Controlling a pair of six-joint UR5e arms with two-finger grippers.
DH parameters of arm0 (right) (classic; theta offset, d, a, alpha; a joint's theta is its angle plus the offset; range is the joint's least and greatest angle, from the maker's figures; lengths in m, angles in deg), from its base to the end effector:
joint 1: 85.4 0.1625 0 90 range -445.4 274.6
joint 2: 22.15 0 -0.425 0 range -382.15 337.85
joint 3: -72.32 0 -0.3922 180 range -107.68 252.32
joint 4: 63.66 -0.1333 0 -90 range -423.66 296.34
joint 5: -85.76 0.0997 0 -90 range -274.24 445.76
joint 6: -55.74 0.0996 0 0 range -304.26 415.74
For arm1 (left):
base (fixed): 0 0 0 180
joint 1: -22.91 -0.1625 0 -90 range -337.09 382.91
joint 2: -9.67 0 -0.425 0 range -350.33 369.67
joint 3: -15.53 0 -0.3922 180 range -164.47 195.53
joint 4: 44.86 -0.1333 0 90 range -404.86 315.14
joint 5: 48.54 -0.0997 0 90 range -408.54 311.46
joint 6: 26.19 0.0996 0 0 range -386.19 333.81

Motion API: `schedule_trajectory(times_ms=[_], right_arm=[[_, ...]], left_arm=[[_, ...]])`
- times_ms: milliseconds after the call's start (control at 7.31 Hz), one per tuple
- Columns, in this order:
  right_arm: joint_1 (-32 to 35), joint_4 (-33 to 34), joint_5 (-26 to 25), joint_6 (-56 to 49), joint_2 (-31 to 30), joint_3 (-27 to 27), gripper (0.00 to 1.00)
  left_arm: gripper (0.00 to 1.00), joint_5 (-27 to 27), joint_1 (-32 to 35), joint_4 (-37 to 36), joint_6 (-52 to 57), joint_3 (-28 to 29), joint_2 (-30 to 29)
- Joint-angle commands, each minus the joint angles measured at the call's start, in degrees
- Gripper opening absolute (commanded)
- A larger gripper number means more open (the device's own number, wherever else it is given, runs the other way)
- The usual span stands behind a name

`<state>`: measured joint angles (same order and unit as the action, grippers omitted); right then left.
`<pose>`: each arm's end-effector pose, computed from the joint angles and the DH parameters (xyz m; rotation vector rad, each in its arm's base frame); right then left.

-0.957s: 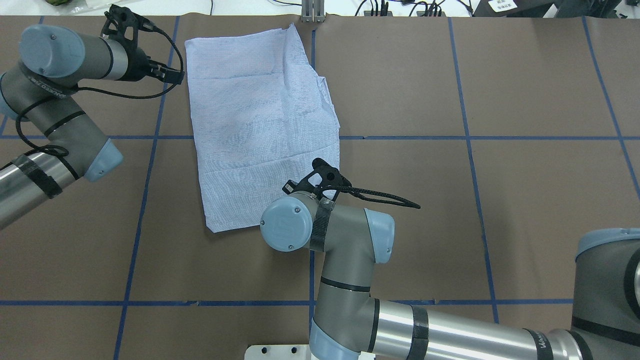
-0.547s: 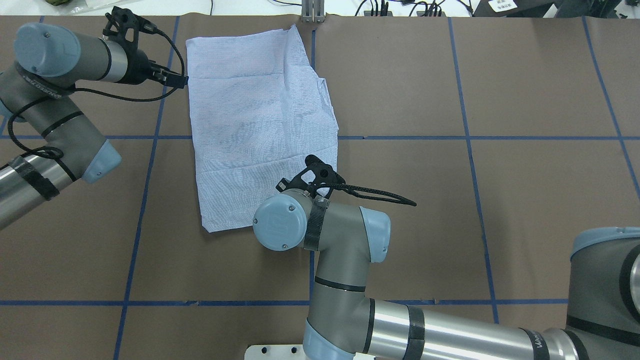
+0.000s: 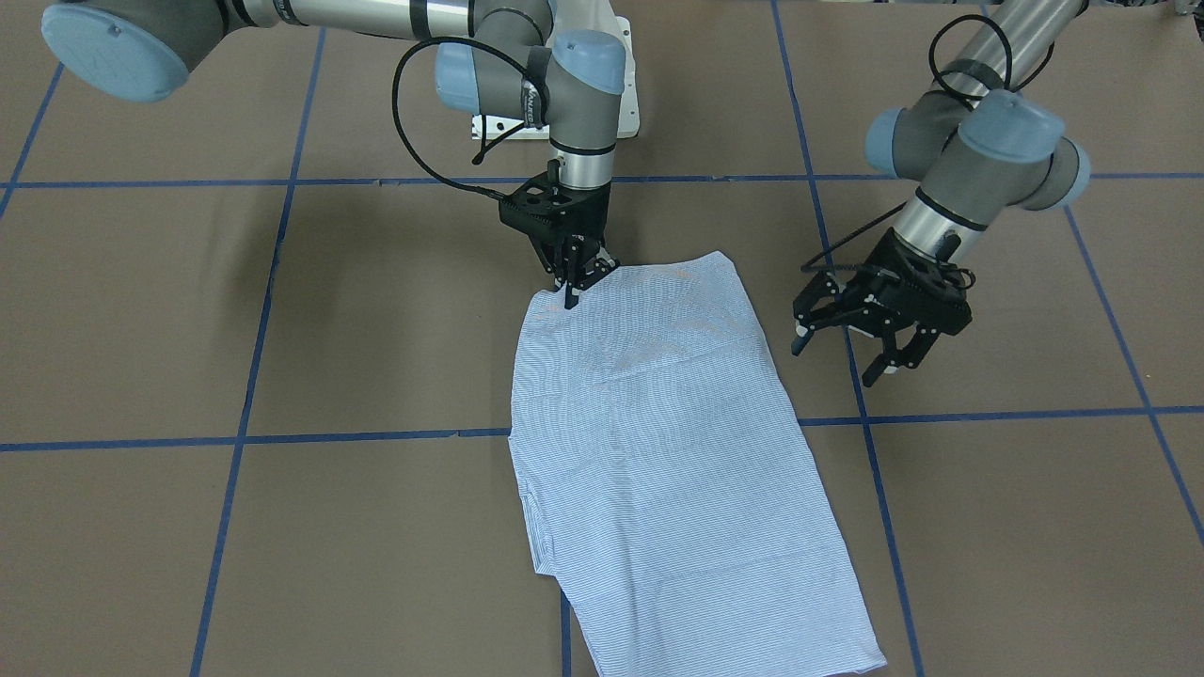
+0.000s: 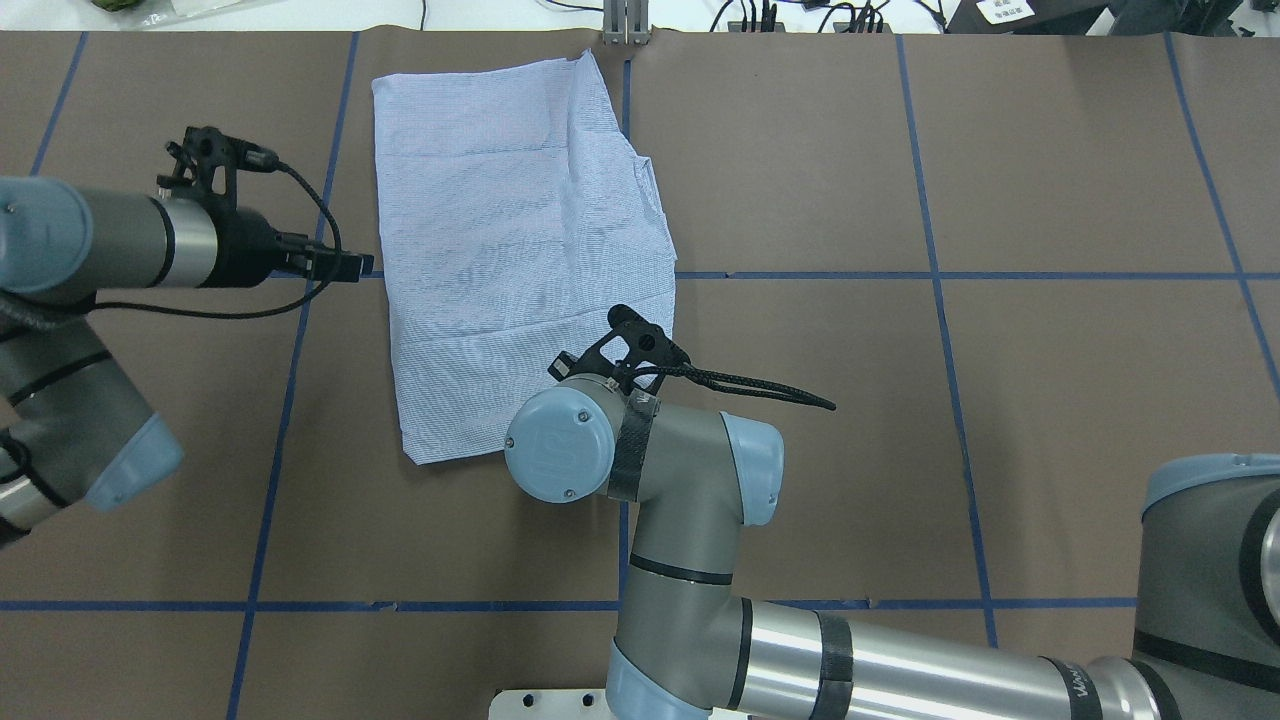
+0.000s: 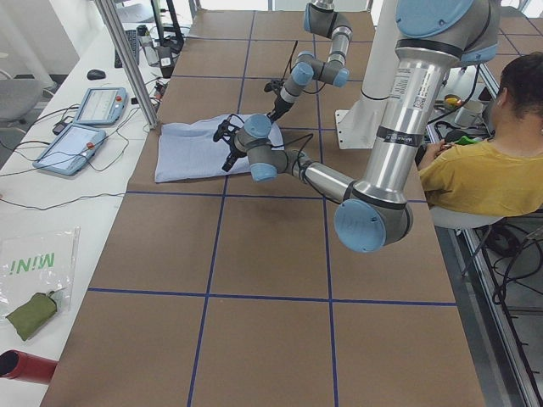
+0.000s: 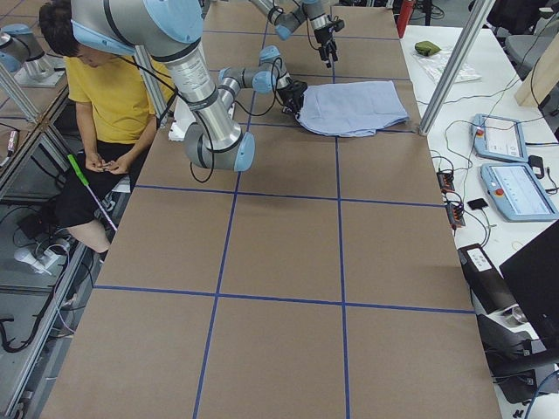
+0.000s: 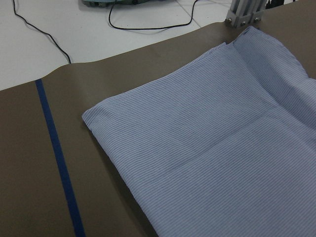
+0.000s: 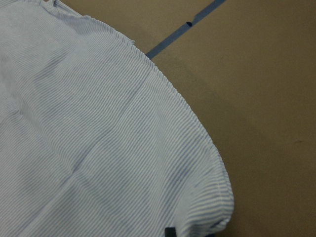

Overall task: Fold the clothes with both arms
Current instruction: 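Lower the left gripper to the shirt's near edge beside the right gripper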

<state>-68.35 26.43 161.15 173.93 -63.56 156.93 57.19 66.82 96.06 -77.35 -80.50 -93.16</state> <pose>-0.6642 -0.3694 0.1774 0.1744 -0.7928 0.8432 0.3513 -0.4857 0.3897 0.6192 1.0652 0.0901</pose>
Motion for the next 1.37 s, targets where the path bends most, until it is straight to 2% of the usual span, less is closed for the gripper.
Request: schedule_trajectory(times_ms=[0, 137, 274, 410, 684, 957, 1231], right_arm=[[0.1, 0.0, -0.1, 0.0, -0.1, 0.1, 0.00], [0.1, 0.0, -0.1, 0.0, -0.1, 0.1, 0.00], [0.1, 0.0, -0.1, 0.0, -0.1, 0.1, 0.00], [0.1, 0.0, -0.1, 0.0, -0.1, 0.1, 0.00], [0.1, 0.0, -0.1, 0.0, -0.1, 0.1, 0.00], [0.1, 0.0, -0.1, 0.0, -0.1, 0.1, 0.00], [0.1, 0.0, -0.1, 0.0, -0.1, 0.1, 0.00]], left_arm=[[1.00, -9.0, -9.7, -0.1, -14.5, -4.7, 3.9], [1.00, -14.2, -14.5, -0.6, -20.5, -4.6, 3.9], [1.00, -15.4, -16.6, -0.6, -22.6, -4.6, 3.9], [0.99, -15.4, -17.1, -2.0, -23.8, -4.6, 3.7], [0.86, -17.6, -19.2, -8.4, -29.7, -4.6, 1.6], [0.74, -17.8, -20.1, -8.7, -31.1, -4.7, 1.0], [0.74, -17.8, -21.6, -8.9, -31.1, -4.9, 1.1]])
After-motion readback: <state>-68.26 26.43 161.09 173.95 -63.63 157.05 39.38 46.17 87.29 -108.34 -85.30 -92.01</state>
